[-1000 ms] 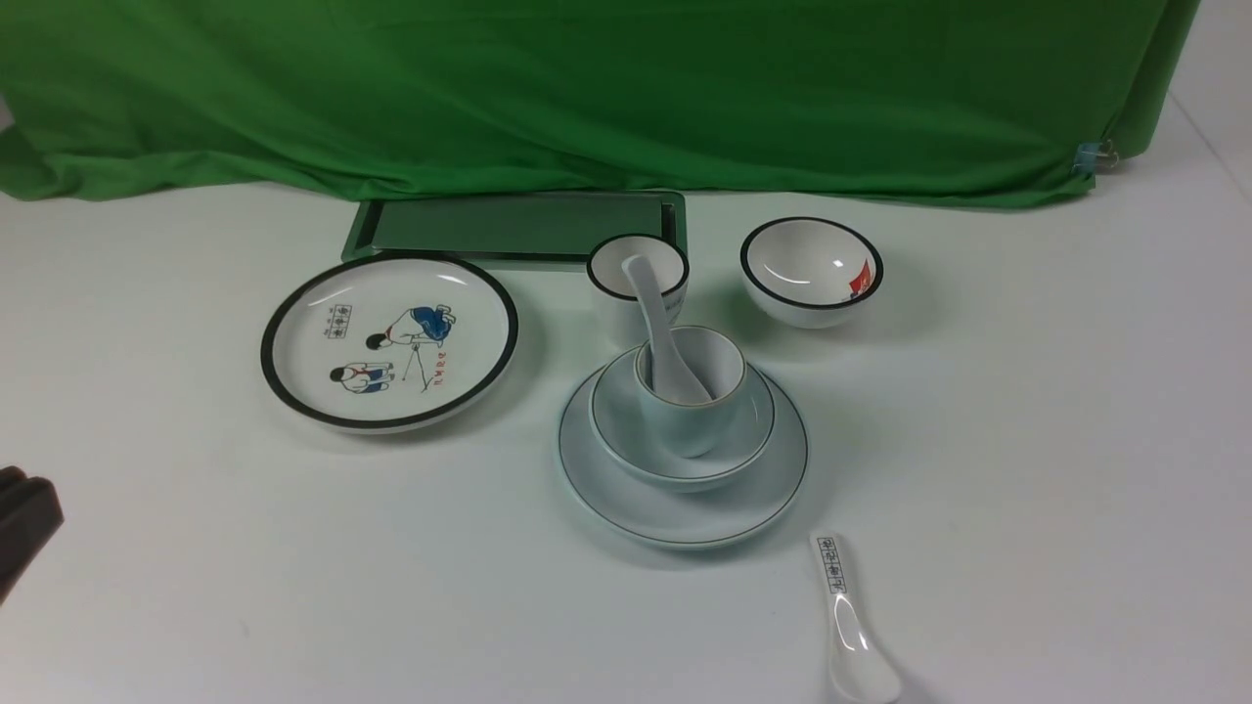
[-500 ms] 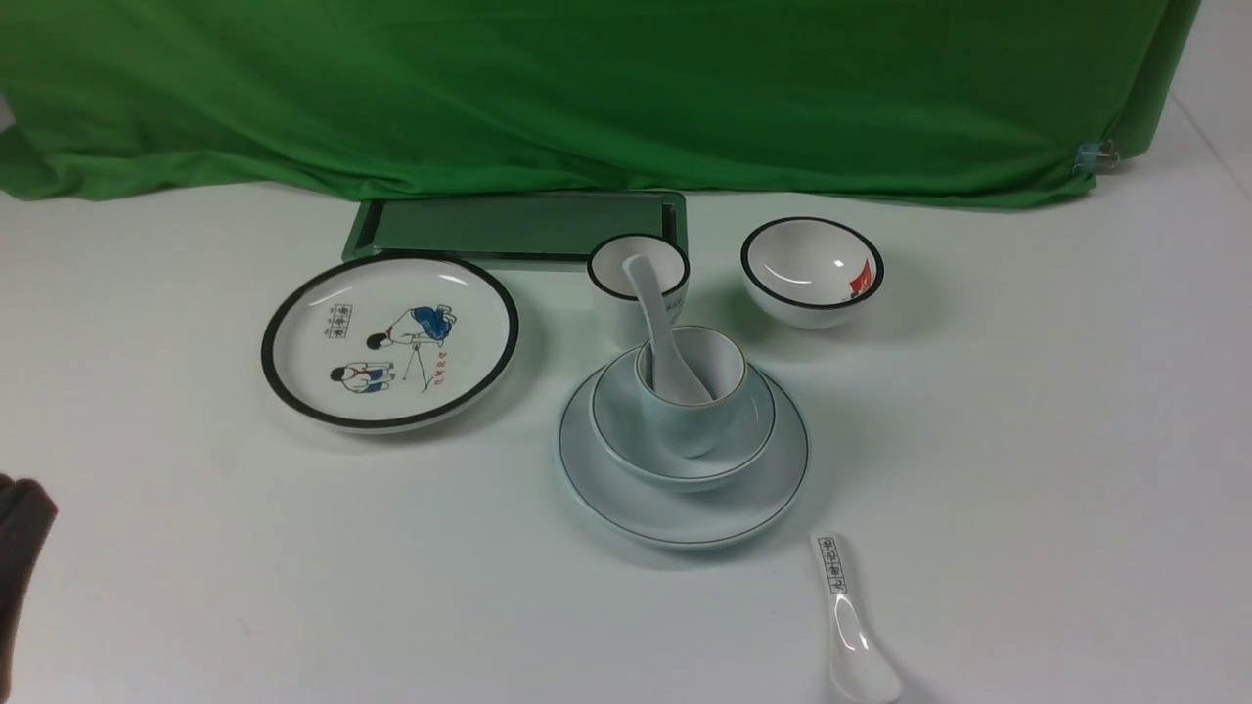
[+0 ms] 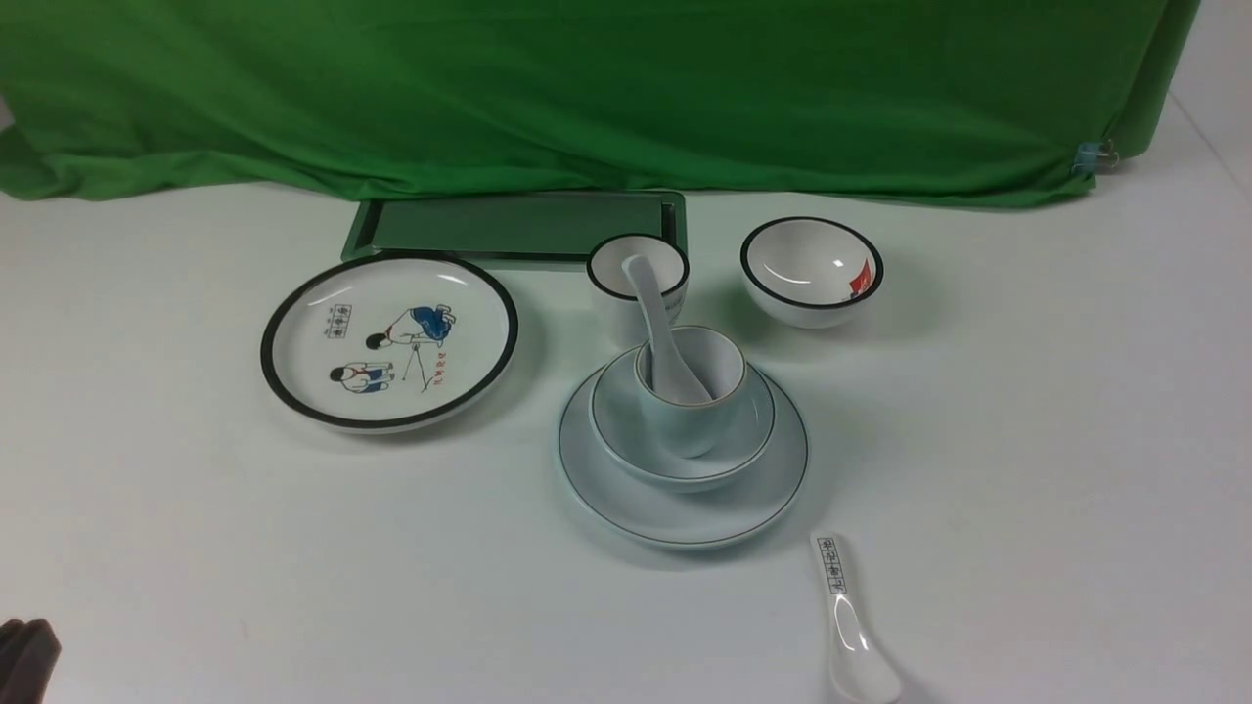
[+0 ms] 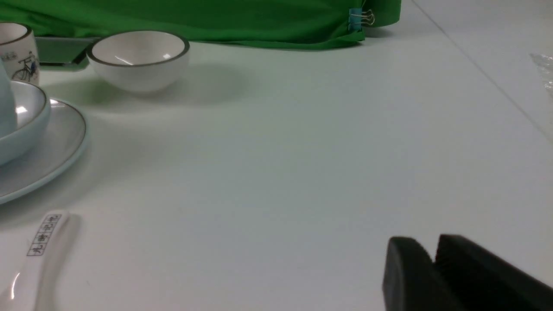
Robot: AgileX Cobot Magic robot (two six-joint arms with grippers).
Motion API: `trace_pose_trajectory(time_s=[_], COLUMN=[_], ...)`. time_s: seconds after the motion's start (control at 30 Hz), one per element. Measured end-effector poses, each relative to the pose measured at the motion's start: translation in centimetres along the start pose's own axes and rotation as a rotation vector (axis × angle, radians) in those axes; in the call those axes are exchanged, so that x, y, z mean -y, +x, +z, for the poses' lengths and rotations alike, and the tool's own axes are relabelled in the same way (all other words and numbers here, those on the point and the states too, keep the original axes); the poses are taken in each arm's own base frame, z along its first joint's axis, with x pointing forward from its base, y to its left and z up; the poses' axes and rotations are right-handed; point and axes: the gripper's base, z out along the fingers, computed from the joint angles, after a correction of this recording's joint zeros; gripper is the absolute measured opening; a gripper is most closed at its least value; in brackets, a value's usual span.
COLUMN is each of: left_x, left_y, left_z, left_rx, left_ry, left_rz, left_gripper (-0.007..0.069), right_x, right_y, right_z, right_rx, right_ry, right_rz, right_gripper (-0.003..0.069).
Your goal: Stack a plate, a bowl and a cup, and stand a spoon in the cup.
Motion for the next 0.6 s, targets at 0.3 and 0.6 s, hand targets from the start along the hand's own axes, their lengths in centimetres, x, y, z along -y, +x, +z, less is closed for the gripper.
trace_pose_trajectory(time_s=[0.3,0.6], left_x=[-0.02,-0.03], left_y=[-0.01,-0.01], left_z=[0.00,0.00], left_rx=[0.001,0.001], left_ry=[-0.003,-0.004], left_rz=[0.018,0.022], left_gripper=[-0.0006,-0.0006], right_x=[0.00,0.00], right_y=[0.00,0.00], right_z=[0.00,0.00], right_rx=[0.000,0.000], right_ry=[0.000,0.000], right_rz=[0.000,0.001], right_gripper=[0.0153,0.0170])
